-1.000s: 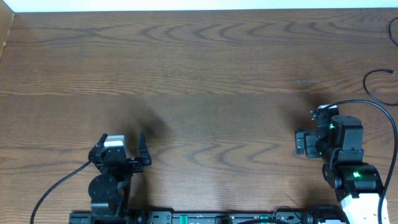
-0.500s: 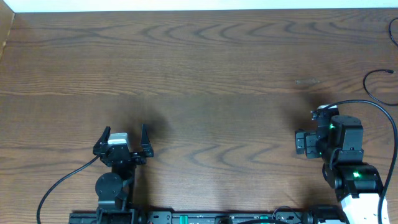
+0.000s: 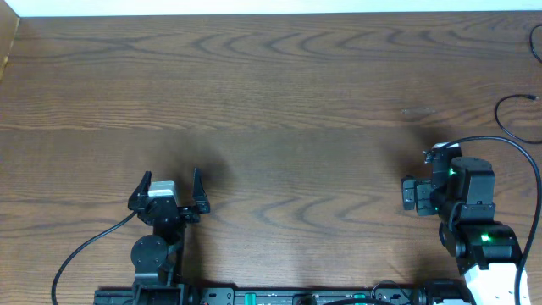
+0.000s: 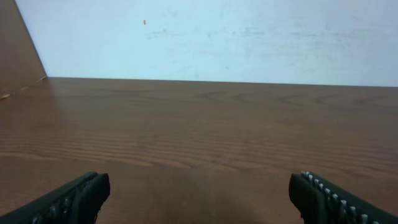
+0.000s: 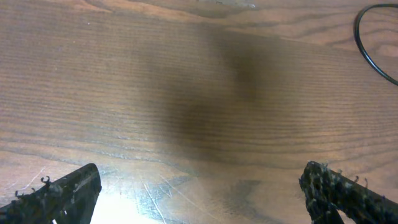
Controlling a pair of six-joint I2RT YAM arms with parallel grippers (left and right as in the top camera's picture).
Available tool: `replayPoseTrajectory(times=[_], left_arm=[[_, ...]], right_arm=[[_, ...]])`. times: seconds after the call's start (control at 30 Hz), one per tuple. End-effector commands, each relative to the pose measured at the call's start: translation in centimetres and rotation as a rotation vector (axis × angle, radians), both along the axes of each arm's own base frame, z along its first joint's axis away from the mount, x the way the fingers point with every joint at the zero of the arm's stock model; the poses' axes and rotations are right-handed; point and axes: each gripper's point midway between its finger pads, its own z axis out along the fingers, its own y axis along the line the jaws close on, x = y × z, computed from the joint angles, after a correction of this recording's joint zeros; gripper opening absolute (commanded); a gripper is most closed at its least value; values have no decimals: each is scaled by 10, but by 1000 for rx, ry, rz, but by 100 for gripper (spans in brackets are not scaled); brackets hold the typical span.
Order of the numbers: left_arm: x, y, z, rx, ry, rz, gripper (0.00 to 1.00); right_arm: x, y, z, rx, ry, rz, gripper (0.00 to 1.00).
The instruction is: Untangle cables
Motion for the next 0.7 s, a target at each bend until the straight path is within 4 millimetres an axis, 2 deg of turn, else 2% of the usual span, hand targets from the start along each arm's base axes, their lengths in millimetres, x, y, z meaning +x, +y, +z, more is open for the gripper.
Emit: replayPoseTrajectory(times=[0.0, 0.67], left_arm=[[-2, 3, -16, -3, 55, 18, 98], [-2, 3, -16, 38, 58, 12, 98]], right_arm=[[0, -3, 0, -13, -1, -9, 99], [0, -3, 0, -13, -1, -9, 99]])
